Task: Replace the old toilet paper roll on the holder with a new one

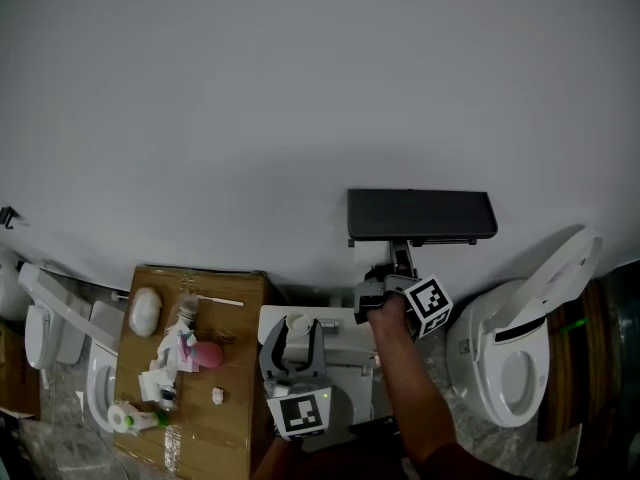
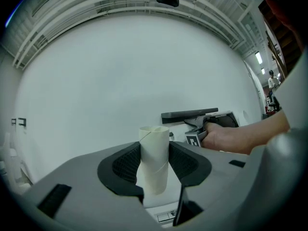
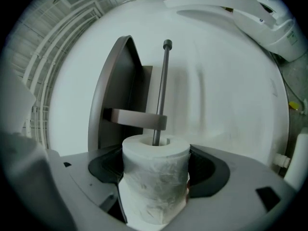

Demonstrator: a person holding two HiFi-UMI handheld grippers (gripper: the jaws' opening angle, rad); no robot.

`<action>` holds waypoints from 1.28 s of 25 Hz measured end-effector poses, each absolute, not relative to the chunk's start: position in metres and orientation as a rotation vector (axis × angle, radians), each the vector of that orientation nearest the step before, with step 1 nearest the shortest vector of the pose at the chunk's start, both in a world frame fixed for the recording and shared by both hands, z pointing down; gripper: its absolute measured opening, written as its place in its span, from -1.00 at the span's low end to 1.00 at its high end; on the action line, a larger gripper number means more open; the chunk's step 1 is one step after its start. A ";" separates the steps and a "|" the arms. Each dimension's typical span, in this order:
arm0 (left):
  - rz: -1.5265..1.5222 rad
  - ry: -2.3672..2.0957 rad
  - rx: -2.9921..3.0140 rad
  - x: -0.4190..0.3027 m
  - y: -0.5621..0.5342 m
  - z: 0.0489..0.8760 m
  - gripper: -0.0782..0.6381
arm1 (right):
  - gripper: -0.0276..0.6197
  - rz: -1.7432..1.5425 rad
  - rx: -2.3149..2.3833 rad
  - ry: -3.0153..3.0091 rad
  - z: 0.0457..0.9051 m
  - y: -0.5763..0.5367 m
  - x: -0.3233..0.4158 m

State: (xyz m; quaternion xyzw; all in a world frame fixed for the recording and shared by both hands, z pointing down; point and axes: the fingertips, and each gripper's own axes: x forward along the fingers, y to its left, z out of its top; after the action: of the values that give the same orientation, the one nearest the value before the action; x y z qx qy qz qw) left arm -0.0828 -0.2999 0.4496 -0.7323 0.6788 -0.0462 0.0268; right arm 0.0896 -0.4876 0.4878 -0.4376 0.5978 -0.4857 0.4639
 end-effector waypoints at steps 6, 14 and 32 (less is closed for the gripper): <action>-0.159 2.086 -2.275 -0.078 -0.301 0.454 -0.23 | 0.27 -1.173 -1.078 1.453 0.494 -0.486 0.109; -0.108 2.104 -2.289 -0.076 -0.301 0.448 -0.23 | 0.28 -1.172 -1.071 1.417 0.497 -0.483 0.111; -0.072 2.059 -2.342 -0.059 -0.297 0.439 -0.23 | 0.33 -1.216 -1.087 1.483 0.512 -0.409 0.117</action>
State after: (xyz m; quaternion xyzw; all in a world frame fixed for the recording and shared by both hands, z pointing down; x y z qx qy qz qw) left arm -0.0593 -0.2970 0.4393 -0.7507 0.6601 -0.0231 0.0113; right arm 0.1172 -0.4087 0.5123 -0.4398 0.6004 -0.4921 0.4515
